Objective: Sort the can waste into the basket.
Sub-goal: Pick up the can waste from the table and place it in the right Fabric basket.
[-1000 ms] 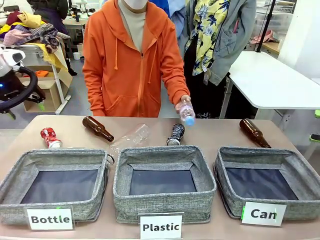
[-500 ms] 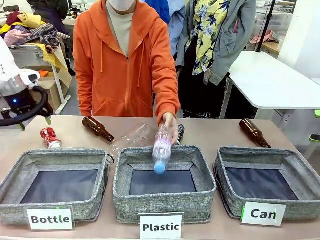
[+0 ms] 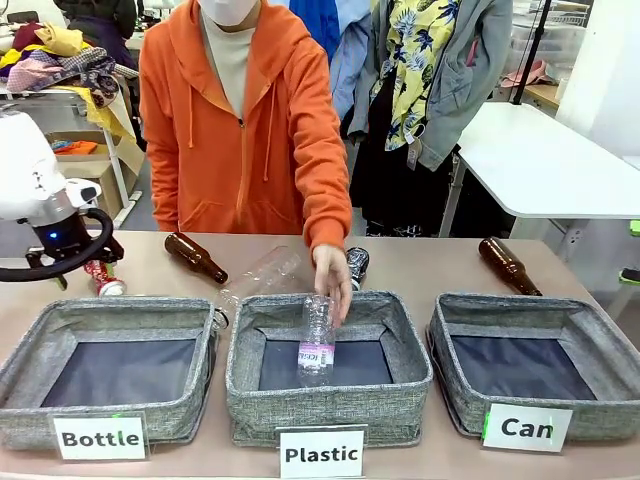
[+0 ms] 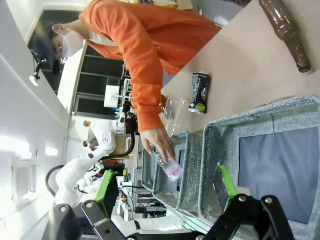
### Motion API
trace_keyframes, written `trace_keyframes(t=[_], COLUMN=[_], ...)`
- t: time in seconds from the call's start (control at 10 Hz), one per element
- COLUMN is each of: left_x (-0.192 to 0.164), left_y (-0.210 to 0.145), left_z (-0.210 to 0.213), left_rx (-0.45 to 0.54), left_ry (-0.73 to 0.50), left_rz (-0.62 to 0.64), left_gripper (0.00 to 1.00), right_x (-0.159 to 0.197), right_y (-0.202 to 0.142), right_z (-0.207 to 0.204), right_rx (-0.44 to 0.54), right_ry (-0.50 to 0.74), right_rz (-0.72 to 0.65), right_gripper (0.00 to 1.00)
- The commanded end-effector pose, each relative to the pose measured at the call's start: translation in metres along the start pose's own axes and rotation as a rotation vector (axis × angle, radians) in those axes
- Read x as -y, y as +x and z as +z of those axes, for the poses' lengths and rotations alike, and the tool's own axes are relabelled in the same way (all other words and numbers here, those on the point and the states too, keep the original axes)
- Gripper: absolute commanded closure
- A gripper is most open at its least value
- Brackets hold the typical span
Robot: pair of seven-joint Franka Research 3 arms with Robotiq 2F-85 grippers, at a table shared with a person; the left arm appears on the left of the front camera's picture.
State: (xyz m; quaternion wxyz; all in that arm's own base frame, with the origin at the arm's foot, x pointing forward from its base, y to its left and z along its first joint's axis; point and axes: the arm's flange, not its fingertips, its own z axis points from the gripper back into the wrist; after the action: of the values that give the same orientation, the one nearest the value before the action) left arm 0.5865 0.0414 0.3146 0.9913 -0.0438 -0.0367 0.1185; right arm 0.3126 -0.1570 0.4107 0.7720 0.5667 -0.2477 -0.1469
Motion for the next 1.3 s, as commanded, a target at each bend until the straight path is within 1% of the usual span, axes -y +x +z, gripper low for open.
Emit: trace_keyframes(t=[0.0, 0.3, 0.6, 0.7, 0.8, 0.9, 1.0, 1.2], left_x=[0.0005, 0.0007, 0.0045, 0.0055, 0.0053, 0.0050, 0.0052, 0.0061], left_y=[0.0116, 0.0148, 0.0173, 0.0178, 0.0177, 0.0186, 0.0193, 0.0193], left_z=[-0.0106, -0.0088, -0.0103, -0.0112, -0.0116, -0.0105, -0.0098, -0.0106], left_rx=[0.008, -0.008, 0.009, 0.021, 0.027, 0.030, 0.034, 0.034], left_ry=[0.037, 0.050, 0.029, 0.028, 0.034, 0.032, 0.039, 0.040], left_rz=[-0.002, -0.001, -0.021, -0.022, -0.027, -0.034, -0.041, -0.046], left_gripper=[0.00, 0.00, 0.00, 0.27, 0.60, 0.87, 1.00, 1.00], right_x=[-0.0021, -0.0021, -0.0021, -0.0021, -0.0021, -0.0021, -0.0021, -0.0021], right_y=[0.0042, 0.0042, 0.0042, 0.0042, 0.0042, 0.0042, 0.0042, 0.0042], right_z=[-0.0014, -0.0014, -0.0014, -0.0014, -0.0014, -0.0014, -0.0014, -0.0014], right_rx=[0.014, 0.014, 0.014, 0.014, 0.014, 0.014, 0.014, 0.014], right_ry=[0.023, 0.023, 0.023, 0.023, 0.023, 0.023, 0.023, 0.023], right_rz=[0.018, 0.018, 0.018, 0.018, 0.018, 0.018, 0.018, 0.018], right_gripper=[0.00, 0.00, 0.00, 0.00, 0.00, 0.00, 0.00, 0.00])
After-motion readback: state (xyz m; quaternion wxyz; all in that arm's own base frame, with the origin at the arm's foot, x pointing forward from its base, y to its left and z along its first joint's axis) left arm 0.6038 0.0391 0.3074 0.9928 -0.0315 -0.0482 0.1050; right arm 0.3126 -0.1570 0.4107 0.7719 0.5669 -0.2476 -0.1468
